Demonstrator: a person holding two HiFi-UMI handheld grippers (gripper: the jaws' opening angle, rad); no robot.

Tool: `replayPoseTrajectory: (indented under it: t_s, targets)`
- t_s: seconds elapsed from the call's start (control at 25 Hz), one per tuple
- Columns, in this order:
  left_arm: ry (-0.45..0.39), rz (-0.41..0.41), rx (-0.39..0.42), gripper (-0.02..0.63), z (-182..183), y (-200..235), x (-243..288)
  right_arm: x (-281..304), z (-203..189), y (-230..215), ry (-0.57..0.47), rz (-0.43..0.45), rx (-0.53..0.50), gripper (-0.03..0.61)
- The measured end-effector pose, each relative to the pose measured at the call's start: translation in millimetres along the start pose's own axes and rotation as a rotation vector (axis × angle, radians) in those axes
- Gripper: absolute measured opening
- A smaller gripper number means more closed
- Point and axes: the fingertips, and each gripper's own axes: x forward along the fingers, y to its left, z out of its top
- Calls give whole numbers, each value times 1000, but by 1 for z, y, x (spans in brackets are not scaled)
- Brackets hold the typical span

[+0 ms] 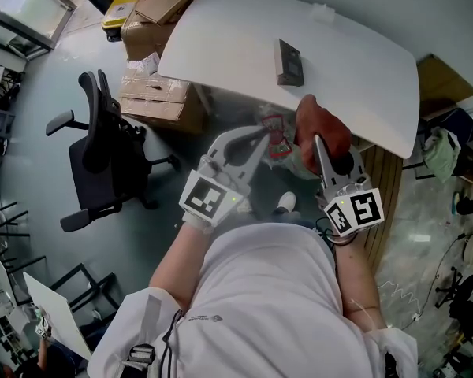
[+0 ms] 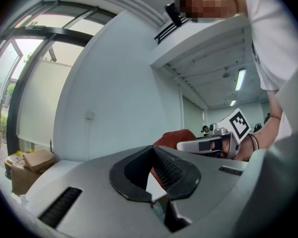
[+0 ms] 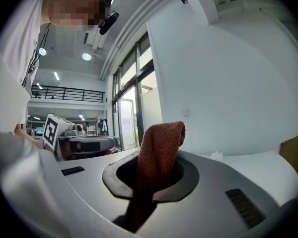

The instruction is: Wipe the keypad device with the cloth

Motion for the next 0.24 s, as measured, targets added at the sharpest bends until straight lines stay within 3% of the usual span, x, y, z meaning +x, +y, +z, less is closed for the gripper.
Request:
replayPoseTrajectory:
  t_s: [0.24]
  targets:
    - [30, -14, -20, 11, -5, -23, 13, -9, 4, -18, -12, 10, 11, 52]
